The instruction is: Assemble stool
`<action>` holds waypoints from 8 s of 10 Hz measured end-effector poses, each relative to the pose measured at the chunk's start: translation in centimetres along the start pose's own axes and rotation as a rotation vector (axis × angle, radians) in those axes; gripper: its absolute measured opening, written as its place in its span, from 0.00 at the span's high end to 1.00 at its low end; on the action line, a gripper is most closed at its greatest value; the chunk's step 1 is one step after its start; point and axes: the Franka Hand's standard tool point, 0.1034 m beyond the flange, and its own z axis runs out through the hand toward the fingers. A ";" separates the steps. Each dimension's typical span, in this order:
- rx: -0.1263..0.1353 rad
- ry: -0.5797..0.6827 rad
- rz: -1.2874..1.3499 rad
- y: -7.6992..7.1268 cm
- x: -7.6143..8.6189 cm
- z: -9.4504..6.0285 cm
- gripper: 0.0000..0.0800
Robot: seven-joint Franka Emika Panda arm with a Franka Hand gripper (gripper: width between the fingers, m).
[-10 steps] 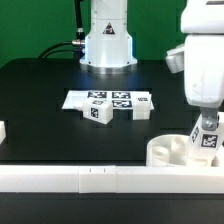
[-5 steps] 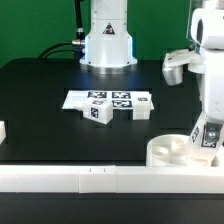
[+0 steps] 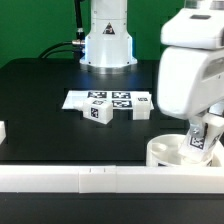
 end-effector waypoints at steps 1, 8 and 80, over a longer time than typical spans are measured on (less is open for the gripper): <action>0.009 -0.006 0.105 -0.1 0.0 0.0 0.58; 0.051 0.061 0.928 0.4 -0.8 0.1 0.58; 0.171 -0.066 2.152 -2.7 -1.4 0.2 0.23</action>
Offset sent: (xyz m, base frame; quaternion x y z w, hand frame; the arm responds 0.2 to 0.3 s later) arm 0.0000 0.0000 0.0000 0.0000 0.0000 0.1938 0.9810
